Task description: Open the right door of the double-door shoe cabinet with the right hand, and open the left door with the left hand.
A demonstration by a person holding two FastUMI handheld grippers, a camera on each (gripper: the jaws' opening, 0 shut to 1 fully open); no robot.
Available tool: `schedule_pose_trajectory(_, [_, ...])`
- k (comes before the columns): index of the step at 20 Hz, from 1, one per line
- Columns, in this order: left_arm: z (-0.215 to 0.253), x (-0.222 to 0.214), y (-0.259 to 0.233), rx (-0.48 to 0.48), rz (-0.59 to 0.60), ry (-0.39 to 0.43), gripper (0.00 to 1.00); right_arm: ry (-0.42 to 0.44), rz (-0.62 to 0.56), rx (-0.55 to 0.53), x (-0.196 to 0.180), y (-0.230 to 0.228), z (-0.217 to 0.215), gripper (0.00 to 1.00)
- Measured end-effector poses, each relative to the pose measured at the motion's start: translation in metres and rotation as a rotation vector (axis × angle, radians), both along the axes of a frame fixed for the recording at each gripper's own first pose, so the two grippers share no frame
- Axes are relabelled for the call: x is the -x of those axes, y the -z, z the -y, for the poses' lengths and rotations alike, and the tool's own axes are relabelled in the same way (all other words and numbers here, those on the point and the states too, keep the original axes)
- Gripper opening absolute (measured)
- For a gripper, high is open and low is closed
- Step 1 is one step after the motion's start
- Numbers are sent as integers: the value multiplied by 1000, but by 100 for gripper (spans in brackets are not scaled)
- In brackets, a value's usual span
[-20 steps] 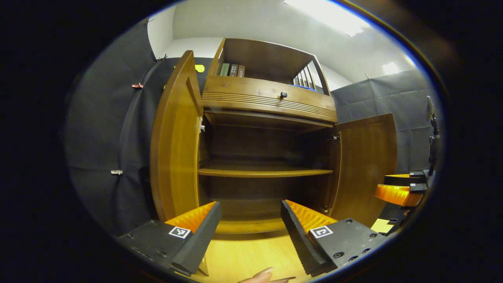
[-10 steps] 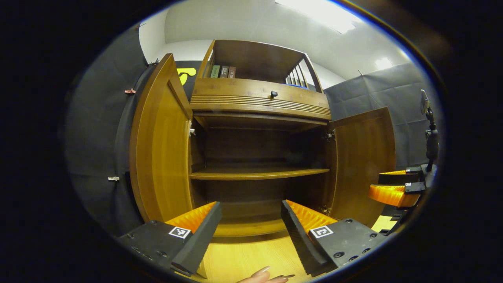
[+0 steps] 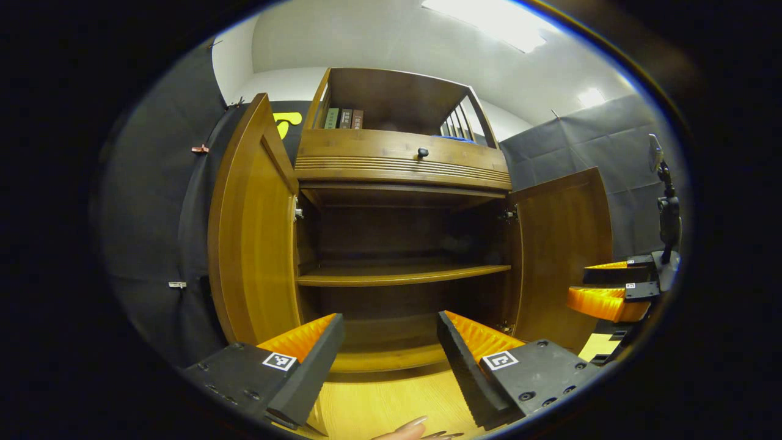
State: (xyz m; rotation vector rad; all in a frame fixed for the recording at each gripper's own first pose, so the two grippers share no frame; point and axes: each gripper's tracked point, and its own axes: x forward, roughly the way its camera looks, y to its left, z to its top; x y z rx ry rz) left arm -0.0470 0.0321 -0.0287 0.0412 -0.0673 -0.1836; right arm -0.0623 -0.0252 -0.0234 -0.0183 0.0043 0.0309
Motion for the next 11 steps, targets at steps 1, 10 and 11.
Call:
schedule_pose_trajectory(1, [1, 1, 0, 1, 2, 4, 94, 2, -3, 2, -4, -5, -1, 97])
schedule_pose_trajectory(10, [1, 2, -3, 14, 17, 5, 94, 25, 14, 32, 0, -8, 3, 97])
schedule_pose_trajectory(11, [0, 2, -3, 15, 19, 3, 92, 27, 14, 34, 0, -8, 4, 99])
